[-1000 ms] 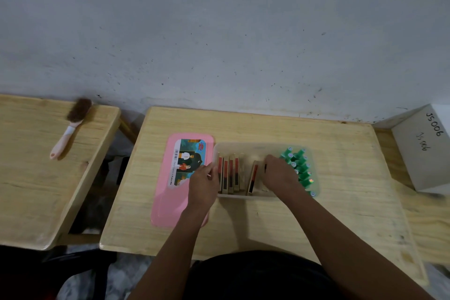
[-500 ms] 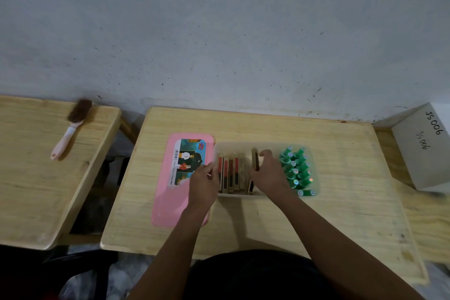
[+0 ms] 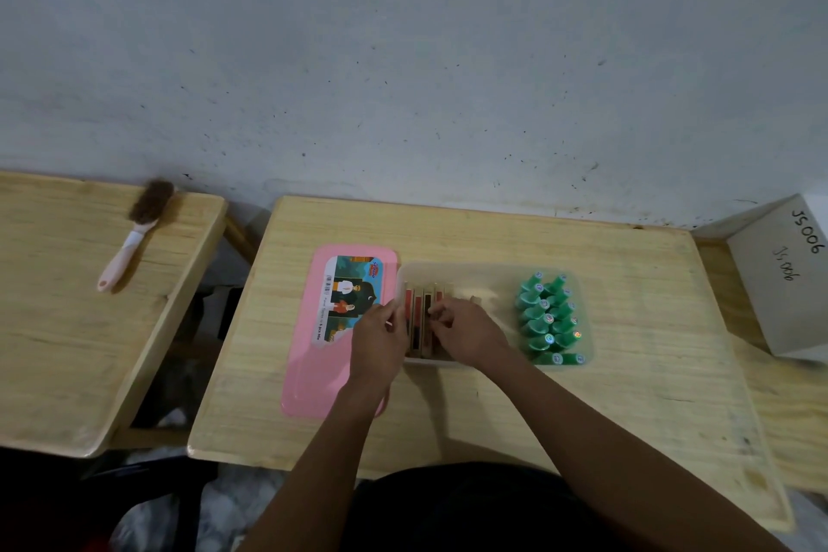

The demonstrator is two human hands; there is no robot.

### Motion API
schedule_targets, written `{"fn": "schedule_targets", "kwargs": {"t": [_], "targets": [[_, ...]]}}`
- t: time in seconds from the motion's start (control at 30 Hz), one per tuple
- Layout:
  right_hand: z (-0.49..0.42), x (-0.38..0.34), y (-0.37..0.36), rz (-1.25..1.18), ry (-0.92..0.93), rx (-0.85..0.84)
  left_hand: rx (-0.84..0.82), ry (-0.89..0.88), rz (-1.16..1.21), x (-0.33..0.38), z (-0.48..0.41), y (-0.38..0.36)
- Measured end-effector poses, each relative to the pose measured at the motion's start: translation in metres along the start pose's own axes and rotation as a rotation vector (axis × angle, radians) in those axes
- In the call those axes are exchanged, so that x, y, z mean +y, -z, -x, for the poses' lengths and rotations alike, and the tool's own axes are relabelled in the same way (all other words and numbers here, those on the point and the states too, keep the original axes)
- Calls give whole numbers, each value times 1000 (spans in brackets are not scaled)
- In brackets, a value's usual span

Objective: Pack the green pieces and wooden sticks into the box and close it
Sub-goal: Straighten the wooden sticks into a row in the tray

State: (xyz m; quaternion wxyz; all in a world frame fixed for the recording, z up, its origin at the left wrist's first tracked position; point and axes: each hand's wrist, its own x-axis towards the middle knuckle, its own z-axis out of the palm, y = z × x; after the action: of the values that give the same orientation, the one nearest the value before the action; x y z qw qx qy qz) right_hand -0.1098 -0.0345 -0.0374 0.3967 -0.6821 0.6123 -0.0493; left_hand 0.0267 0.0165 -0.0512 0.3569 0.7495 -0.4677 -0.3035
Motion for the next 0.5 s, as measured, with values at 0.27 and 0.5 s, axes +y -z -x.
{"fn": "schedule_targets", "kwargs": {"t": [0.27, 0.5], "targets": [[-1, 29, 26, 61, -308, 128, 9, -2, 14, 4, 2, 2], [-5, 26, 14, 7, -306, 80, -14, 9, 29, 7, 4, 3]]}}
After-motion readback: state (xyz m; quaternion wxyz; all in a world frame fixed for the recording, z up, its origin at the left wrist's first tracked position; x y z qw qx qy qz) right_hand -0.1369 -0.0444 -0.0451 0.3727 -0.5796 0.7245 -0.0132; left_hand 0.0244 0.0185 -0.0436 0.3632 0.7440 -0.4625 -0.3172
